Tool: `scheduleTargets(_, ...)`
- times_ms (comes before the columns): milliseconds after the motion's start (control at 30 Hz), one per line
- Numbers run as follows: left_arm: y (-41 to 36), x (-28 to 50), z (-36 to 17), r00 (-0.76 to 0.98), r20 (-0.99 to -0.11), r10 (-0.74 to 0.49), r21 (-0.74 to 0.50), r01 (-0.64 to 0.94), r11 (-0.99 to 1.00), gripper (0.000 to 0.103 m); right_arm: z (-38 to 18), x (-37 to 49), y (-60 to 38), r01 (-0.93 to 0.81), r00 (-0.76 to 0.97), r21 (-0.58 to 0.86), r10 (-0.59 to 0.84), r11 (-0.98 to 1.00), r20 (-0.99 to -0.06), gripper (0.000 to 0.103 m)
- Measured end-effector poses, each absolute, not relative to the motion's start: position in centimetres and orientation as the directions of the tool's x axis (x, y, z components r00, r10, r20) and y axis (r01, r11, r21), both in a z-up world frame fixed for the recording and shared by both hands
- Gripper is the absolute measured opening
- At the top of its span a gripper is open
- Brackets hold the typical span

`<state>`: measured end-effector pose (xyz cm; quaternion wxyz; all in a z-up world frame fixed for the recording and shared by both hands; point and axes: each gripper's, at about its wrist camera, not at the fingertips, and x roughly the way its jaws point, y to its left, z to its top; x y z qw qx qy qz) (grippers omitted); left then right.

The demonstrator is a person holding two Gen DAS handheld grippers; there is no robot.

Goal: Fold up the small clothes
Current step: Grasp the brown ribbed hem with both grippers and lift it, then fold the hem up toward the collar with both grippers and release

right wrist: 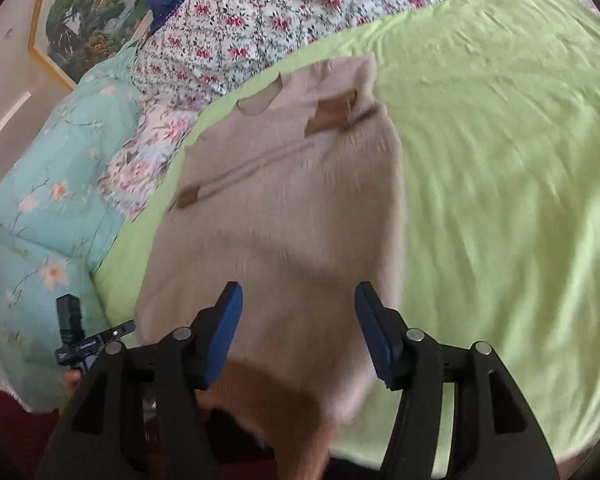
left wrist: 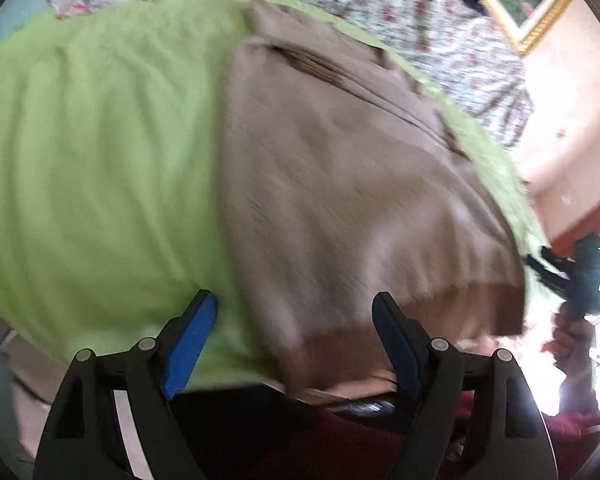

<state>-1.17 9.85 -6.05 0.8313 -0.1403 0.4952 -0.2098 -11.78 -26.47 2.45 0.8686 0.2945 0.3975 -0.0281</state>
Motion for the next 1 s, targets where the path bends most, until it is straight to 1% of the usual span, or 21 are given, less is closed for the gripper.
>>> scheduleTargets(67, 8.7, -2.0, -6.9, 0.366, -0.735, -0.571, -0.508, 0.259, 0.821, 0.079, 2.1, -13.3, -26.4, 0.286, 0.679, 0.497, 0.192, 0.820, -0.708, 0.060)
scheduleTargets(100, 8.0, -2.5, -7.4, 0.347, -0.731, -0.588, -0.515, 0.284, 0.809, 0.079, 1.8, -14.2, -26.3, 0.281, 0.676, 0.511, 0.211, 0.812, -0.706, 0.060)
scheduleTargets(133, 7.7, -2.7, -7.6, 0.347, -0.738, -0.579, -0.501, 0.293, 0.814, 0.077, 1.5, -14.6, -26.2, 0.278, 0.670, 0.523, 0.228, 0.806, -0.707, 0.061)
scheduleTargets(200, 7.5, -3.0, -7.9, 0.350, -0.736, -0.580, -0.495, 0.306, 0.813, 0.076, 0.8, -15.2, -25.7, 0.277, 0.656, 0.525, 0.241, 0.805, -0.716, 0.061)
scheduleTargets(300, 8.3, -3.2, -8.0, 0.345, -0.701, -0.625, -0.546, 0.303, 0.781, 0.075, -0.5, -15.2, -24.8, 0.244, 0.629, 0.539, 0.292, 0.806, -0.721, 0.062)
scheduleTargets(433, 8.6, -2.6, -8.1, 0.340, -0.685, -0.644, -0.569, 0.303, 0.765, 0.074, -2.3, -13.8, -23.7, 0.181, 0.631, 0.612, 0.386, 0.770, -0.673, 0.063)
scheduleTargets(500, 8.2, -2.4, -8.0, 0.341, -0.693, -0.635, -0.556, 0.308, 0.772, 0.071, -2.8, -13.1, -23.4, 0.167, 0.646, 0.636, 0.404, 0.753, -0.648, 0.063)
scheduleTargets(533, 8.2, -2.4, -8.0, 0.342, -0.697, -0.631, -0.550, 0.310, 0.776, 0.068, -2.9, -13.0, -23.3, 0.166, 0.652, 0.641, 0.404, 0.750, -0.641, 0.063)
scheduleTargets(567, 8.2, -2.4, -7.9, 0.344, -0.702, -0.624, -0.541, 0.313, 0.781, 0.061, -2.8, -12.9, -23.2, 0.162, 0.660, 0.648, 0.406, 0.744, -0.632, 0.063)
scheduleTargets(600, 8.4, -2.4, -7.8, 0.345, -0.705, -0.620, -0.535, 0.316, 0.784, 0.056, -2.7, -12.9, -23.2, 0.161, 0.664, 0.651, 0.406, 0.742, -0.627, 0.063)
scheduleTargets(633, 8.4, -2.4, -7.8, 0.348, -0.712, -0.610, -0.522, 0.319, 0.791, 0.045, -2.7, -13.0, -23.2, 0.161, 0.667, 0.651, 0.405, 0.742, -0.626, 0.062)
scheduleTargets(667, 8.6, -2.4, -7.8, 0.349, -0.716, -0.604, -0.515, 0.318, 0.796, 0.034, -2.7, -13.1, -23.1, 0.169, 0.663, 0.640, 0.394, 0.750, -0.637, 0.059)
scheduleTargets(700, 8.8, -2.3, -7.9, 0.351, -0.721, -0.597, -0.509, 0.316, 0.800, 0.027, -2.7, -13.3, -23.1, 0.179, 0.657, 0.622, 0.378, 0.762, -0.652, 0.045)
scheduleTargets(733, 9.0, -2.3, -8.0, 0.352, -0.728, -0.589, -0.501, 0.314, 0.807, 0.009, -2.9, -13.4, -23.2, 0.198, 0.644, 0.605, 0.362, 0.772, -0.673, 0.021)
scheduleTargets(767, 9.3, -2.5, -7.9, 0.348, -0.727, -0.592, -0.503, 0.316, 0.804, 0.006, -3.1, -13.6, -23.4, 0.218, 0.632, 0.598, 0.356, 0.771, -0.689, 0.009)
scheduleTargets(900, 9.7, -3.8, -6.9, 0.389, -0.711, -0.587, -0.477, 0.347, 0.808, 0.006, -3.0, -15.7, -24.5, 0.225, 0.644, 0.591, 0.338, 0.774, -0.687, 0.008)
scheduleTargets(1000, 10.0, -4.2, -6.4, 0.405, -0.698, -0.590, -0.486, 0.338, 0.806, 0.005, -3.1, -16.5, -24.9, 0.222, 0.649, 0.608, 0.350, 0.762, -0.676, 0.007)
